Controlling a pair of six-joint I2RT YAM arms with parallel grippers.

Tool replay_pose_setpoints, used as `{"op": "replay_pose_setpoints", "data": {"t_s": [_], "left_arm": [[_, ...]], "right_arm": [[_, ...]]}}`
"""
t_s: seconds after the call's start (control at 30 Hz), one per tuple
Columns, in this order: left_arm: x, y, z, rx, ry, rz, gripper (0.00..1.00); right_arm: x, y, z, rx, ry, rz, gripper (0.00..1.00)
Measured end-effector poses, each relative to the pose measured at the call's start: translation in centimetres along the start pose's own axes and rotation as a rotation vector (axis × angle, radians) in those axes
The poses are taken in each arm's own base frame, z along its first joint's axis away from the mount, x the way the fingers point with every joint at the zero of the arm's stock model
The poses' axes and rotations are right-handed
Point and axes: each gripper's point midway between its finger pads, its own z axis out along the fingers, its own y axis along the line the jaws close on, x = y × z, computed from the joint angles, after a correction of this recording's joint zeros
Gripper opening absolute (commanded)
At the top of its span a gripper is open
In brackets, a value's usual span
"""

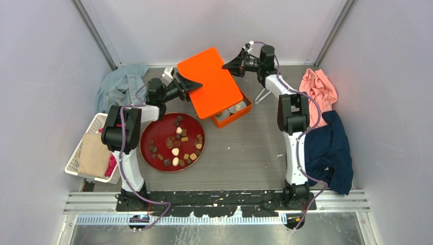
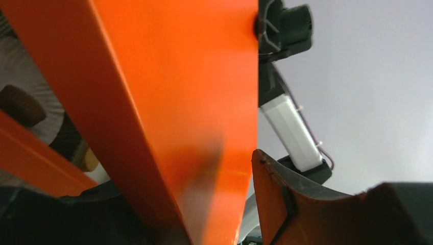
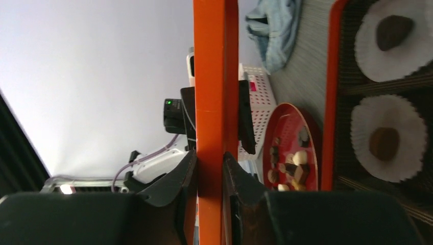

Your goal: Pack the chocolate

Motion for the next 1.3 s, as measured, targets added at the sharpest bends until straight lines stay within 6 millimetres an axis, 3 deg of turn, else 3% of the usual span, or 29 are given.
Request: {"op": "replay_pose_setpoints", "data": {"t_s": [0.2,0.57,0.73,0.93,1.3], "left_arm": [[1.2,3.1,0.0,-0.117,0.048,-0.004,0.58],[2.4,5.8,1.2,-0.226,0.123,0.017,0.58],[2.9,7.4,1.1,-0.276,0.142,-0.001,0.58],[3.1,8.1,1.3,-0.333,0.161,0.014,0.58],[3.6,8.4,1.7,-0.380,0.174,0.034,0.58]], "right_arm": [[-0.4,-1.8,0.0,0.159,0.020,-0.079,0.17],[-1.0,-6.9,-1.3,0.306,0.003,-0.060,0.19],[-1.2,-8.3,-1.3,0.343,-0.002,-0.056,0.20],[-1.8,-9.1,-1.4,0.377,-0.018,-0.075,0.22],[-2.6,-8.7,-1.4,0.406,-0.029,-0.153,0.28]]}}
